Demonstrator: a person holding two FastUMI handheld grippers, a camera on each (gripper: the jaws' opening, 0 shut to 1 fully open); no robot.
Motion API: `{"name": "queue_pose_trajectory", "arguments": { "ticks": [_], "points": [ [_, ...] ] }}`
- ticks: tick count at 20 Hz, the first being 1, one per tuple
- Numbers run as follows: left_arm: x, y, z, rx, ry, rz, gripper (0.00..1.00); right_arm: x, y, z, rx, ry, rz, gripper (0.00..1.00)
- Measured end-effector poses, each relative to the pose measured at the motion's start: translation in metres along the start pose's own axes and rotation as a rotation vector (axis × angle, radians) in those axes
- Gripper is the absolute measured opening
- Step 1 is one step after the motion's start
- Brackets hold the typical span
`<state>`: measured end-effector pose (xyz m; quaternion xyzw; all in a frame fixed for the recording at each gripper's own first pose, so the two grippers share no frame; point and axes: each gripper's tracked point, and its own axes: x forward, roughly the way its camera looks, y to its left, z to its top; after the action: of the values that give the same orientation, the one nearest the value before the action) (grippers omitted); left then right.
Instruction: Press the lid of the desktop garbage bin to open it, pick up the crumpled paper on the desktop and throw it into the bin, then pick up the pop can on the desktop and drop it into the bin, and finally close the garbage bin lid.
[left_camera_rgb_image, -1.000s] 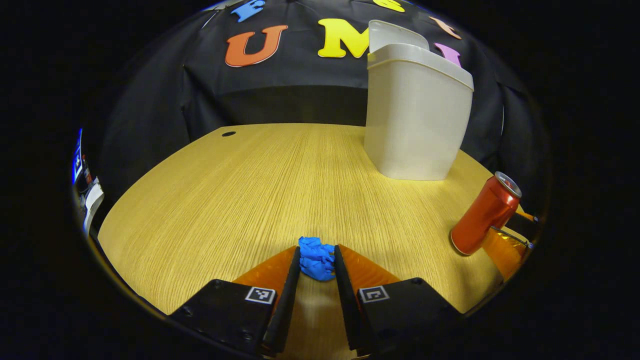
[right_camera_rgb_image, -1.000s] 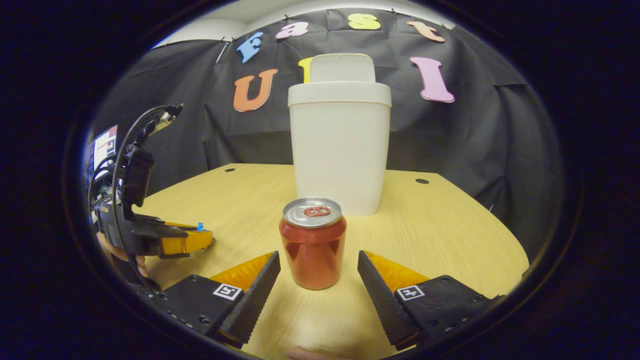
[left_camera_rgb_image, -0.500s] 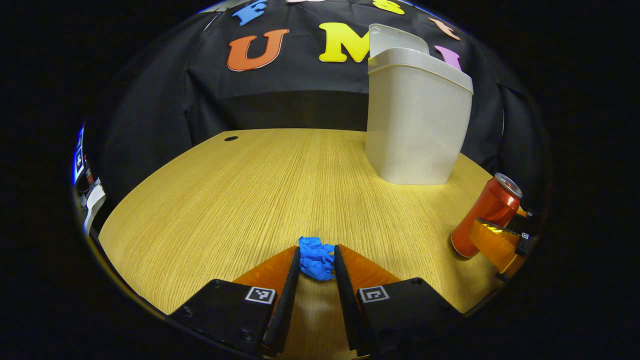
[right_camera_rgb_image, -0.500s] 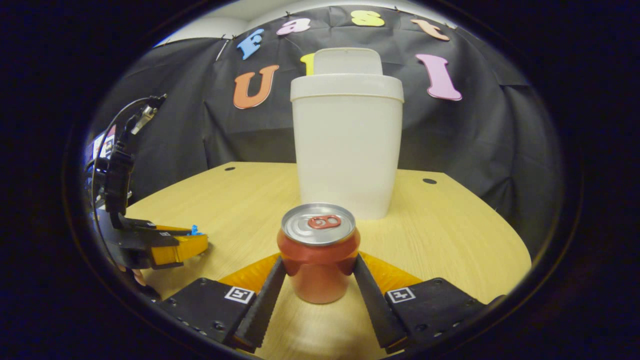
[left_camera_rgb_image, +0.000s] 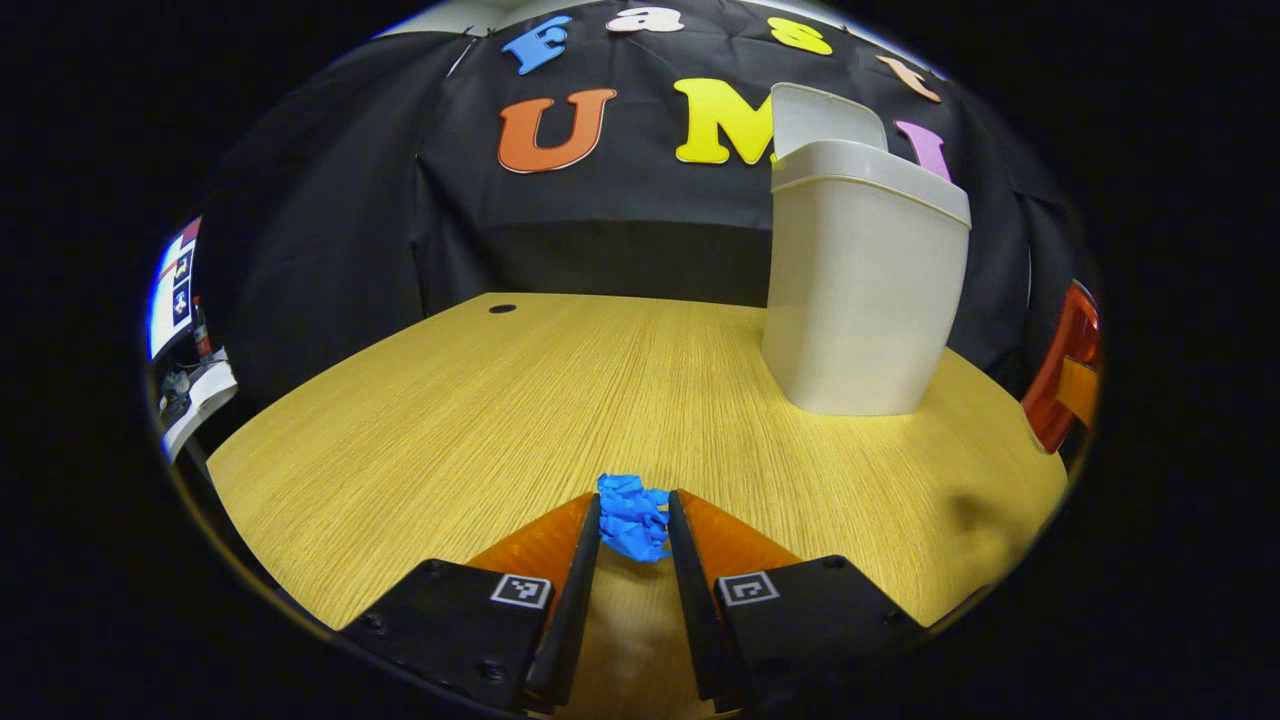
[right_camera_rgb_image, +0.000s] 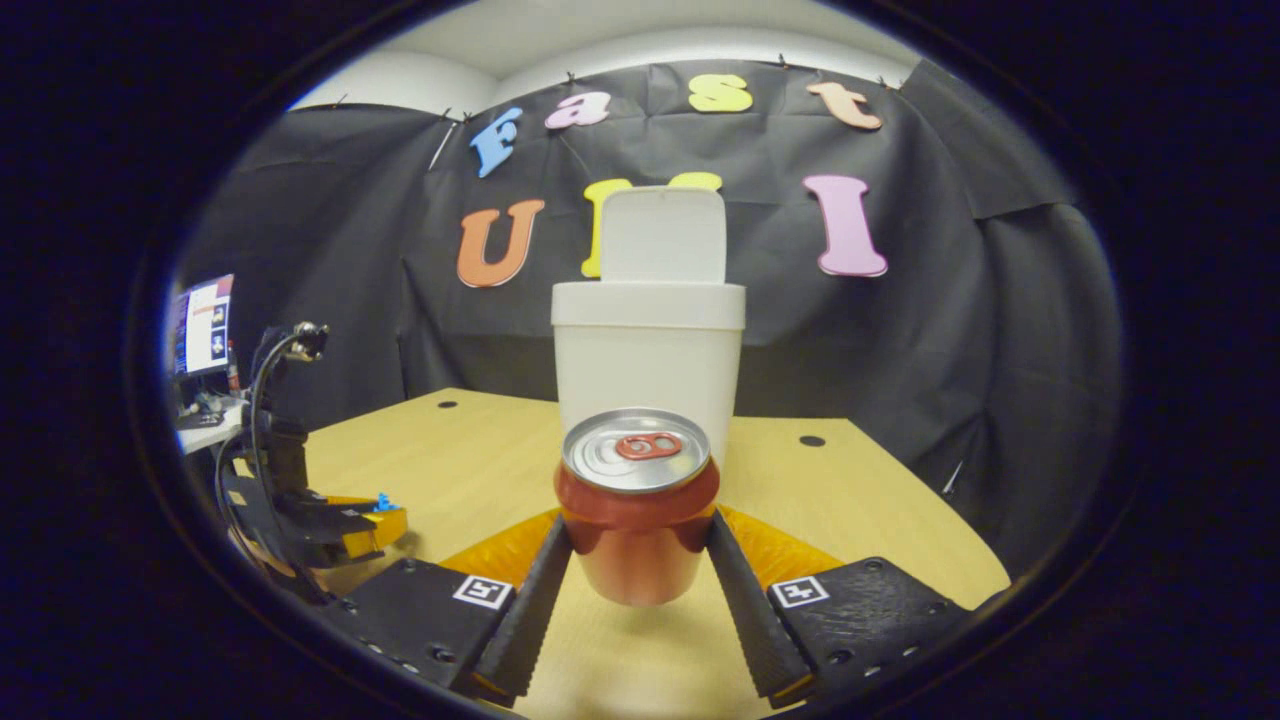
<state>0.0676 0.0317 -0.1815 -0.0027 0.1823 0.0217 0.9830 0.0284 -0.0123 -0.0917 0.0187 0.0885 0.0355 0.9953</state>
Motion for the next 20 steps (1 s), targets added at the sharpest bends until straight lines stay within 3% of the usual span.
{"name": "queue_pose_trajectory", "arguments": {
  "ticks": [6,13,19,20],
  "points": [
    [-0.028,-0.023,0.047,0.009,-0.121,-0.019,0.46,-0.034,-0.021,0.024,-0.011,-0.028,0.015,0.79],
    [-0.095,-0.032,0.13,0.077,-0.322,0.024,0.46,-0.077,-0.053,0.042,0.03,-0.095,0.022,0.78],
    [-0.123,-0.049,0.161,0.025,-0.362,-0.012,0.46,-0.097,-0.064,0.046,0.059,-0.13,0.049,0.78],
    [-0.123,-0.049,0.167,0.025,-0.373,-0.009,0.5,-0.098,-0.066,0.045,0.064,-0.132,0.05,0.78]
  ]
}}
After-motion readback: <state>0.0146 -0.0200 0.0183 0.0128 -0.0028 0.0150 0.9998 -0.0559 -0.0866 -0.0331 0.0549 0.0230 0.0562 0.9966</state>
